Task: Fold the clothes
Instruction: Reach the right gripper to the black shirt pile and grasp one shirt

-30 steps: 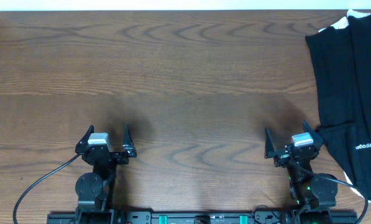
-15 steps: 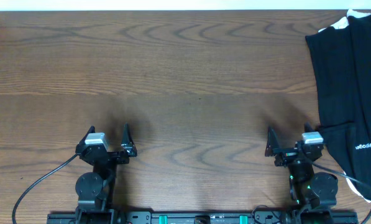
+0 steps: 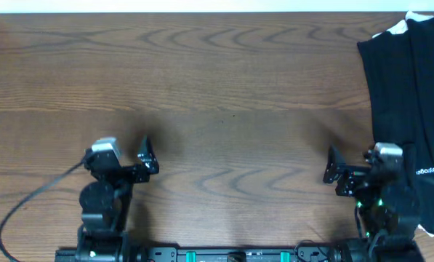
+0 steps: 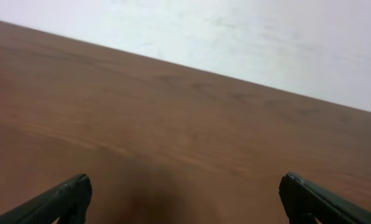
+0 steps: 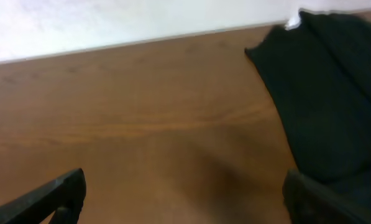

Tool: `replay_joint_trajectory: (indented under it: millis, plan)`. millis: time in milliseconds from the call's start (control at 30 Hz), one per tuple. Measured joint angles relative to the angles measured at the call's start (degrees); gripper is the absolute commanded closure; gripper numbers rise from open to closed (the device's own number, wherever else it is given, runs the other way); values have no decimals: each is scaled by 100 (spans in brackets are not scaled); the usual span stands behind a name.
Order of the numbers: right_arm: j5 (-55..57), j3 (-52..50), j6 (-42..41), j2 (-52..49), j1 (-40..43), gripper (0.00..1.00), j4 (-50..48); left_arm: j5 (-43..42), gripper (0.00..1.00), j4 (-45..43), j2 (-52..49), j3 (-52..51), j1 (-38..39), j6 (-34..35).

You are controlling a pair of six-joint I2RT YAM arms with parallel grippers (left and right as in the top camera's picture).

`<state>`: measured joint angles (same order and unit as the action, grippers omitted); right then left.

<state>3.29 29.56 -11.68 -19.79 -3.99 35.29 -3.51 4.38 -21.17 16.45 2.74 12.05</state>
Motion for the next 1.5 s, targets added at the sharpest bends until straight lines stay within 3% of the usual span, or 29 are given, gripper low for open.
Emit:
replay_joint_trajectory:
  millis: [100,300,500,667,1033,1167,1500]
  plan:
    - [48,509,-11,-623,0,1,592,-92,2,332,-640,520,0,2]
    - [155,1154,-9,-1388,0,1,1215,-240,2,1827,-1731,1180,0,17]
    - [861,1279,-570,-1644,313,1,1941,-280,2,3012,-2033,1202,0,20]
    - [1211,1318,-763,-2122,1296,1,1917,-380,2,3143,-1954,1204,0,20]
    - [1279,1650,-516,-4214,3576,3,1740,-435,2,3145,-1917,1204,0,17]
    - [1213,1652,-260,-4745,3858,9,1469,-470,2,3145,-1917,1204,0,20]
    - [1239,1652,-55,-5687,4170,14,1174,-494,2,3145,-1917,1204,0,20]
